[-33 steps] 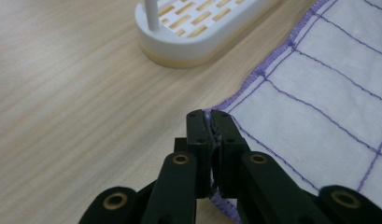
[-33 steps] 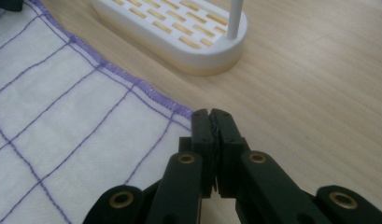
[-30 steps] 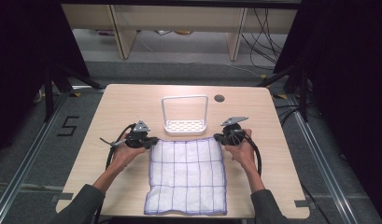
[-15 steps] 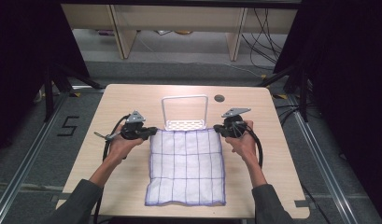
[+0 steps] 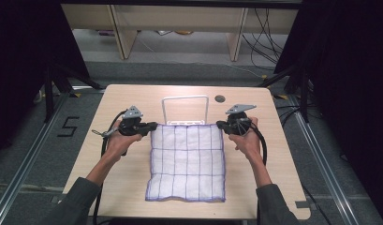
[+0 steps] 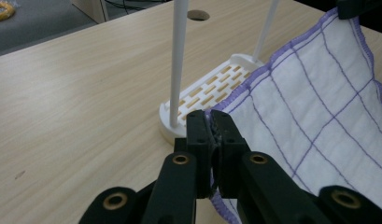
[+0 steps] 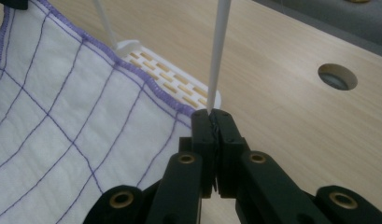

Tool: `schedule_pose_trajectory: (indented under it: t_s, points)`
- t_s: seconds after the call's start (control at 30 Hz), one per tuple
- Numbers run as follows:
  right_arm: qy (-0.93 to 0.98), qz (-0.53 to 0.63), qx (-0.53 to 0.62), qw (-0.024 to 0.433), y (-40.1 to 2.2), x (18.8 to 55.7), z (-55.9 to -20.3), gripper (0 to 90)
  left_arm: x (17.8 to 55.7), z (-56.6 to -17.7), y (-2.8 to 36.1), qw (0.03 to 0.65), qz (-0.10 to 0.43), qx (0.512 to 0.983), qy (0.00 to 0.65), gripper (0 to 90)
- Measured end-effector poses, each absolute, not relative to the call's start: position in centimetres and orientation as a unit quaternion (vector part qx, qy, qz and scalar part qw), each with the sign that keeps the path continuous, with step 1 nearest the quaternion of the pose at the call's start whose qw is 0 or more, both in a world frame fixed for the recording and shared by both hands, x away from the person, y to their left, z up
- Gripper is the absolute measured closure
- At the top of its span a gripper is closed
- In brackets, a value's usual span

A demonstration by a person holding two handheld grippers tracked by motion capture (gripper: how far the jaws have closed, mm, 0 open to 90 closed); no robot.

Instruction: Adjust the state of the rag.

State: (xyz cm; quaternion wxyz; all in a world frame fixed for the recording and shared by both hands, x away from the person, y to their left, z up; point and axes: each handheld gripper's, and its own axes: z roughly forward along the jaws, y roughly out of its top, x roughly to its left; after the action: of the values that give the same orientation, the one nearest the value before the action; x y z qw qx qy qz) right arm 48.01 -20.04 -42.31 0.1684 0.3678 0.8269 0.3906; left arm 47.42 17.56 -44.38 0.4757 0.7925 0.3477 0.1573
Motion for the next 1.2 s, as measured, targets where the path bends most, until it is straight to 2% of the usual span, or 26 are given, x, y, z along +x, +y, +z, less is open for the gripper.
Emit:
schedule_pose_trajectory:
  t_s: [0.23, 0.77, 1.03, 1.2]
  points:
    - [0.829, 0.397, 0.354, 0.174, -19.7, 47.4, -41.5, 89.2, 46.7, -44.0, 18.2, 0.493, 0.151, 0.786, 0.342, 86.4]
    - [0.84, 0.407, 0.304, 0.188, -21.2, 38.7, -41.3, 89.1, 38.3, -44.7, 19.6, 0.504, 0.129, 0.808, 0.276, 86.3]
    - [0.85, 0.396, 0.294, 0.184, -21.5, 35.8, -42.5, 89.1, 35.2, -45.6, 19.4, 0.496, 0.119, 0.823, 0.251, 86.2]
    - [0.859, 0.385, 0.288, 0.174, -21.4, 33.4, -44.1, 89.0, 33.4, -47.5, 19.1, 0.473, 0.1, 0.842, 0.241, 86.1]
